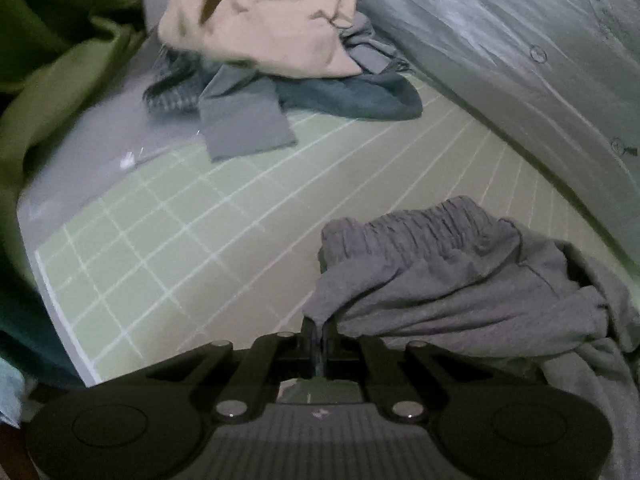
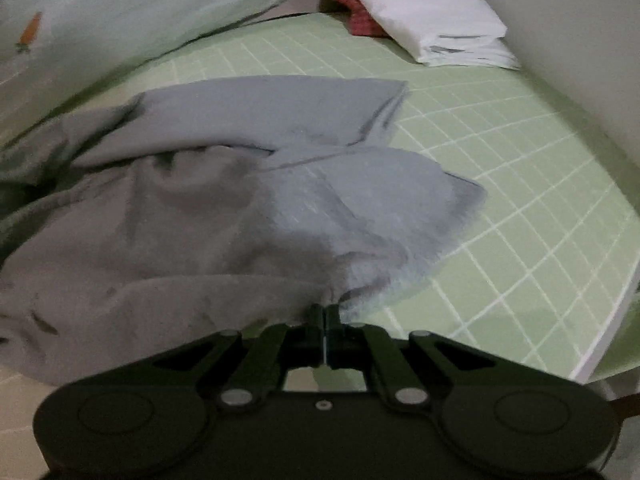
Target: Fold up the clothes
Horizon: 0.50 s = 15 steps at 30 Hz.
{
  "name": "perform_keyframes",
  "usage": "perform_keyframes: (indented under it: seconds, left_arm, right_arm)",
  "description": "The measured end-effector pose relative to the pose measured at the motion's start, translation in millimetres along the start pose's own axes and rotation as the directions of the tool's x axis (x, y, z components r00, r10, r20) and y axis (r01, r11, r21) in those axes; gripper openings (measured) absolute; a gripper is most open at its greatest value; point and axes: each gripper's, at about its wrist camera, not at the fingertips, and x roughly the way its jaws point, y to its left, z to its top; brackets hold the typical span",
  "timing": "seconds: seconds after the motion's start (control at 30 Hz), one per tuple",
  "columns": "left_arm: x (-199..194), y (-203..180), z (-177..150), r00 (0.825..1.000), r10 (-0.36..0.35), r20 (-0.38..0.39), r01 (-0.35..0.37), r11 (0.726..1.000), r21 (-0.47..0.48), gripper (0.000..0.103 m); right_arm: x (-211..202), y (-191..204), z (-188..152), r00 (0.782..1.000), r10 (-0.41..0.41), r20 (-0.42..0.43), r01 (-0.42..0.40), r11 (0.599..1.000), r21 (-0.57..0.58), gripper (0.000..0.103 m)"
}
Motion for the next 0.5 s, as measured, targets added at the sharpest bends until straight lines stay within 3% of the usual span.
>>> perform_keyframes:
  seconds: [0.1,0.17,0.33,0.5]
  left_arm:
    - [-2.9,6.4,2.2,1.000,-0.004,0.014,0.004,1.000,-0.007,0.018]
    - [-1.7,8.1,8.4,1.000,-0.021,0.019,0.021,1.000,-0.008,0.043]
    - [23.2,3.1,22.7,0.995,-0.091,-0.035,0.092,0.995,0.043,0.067]
    - [55.2,-8.6,30.2,0.982,-0.154,-0.114,0.166,0.980,0.106,0.066]
  right_arm:
    - [-3.9,4.4,6.7,0.999,0.016,0.031,-0.016,1.000,-0.009,0.001]
    - [-5.9,8.1,8.6,0.999,0.020,0.040,-0.019,1.000,-0.011,0.001]
    - [-9.6,23.8,6.8,0.998,0.009,0.057,-0.009,1.000,-0.001,0.002]
    - [-20.7,38.5,1.9,0.996,-0.018,0.091,0.017,1.000,0.012,0.002]
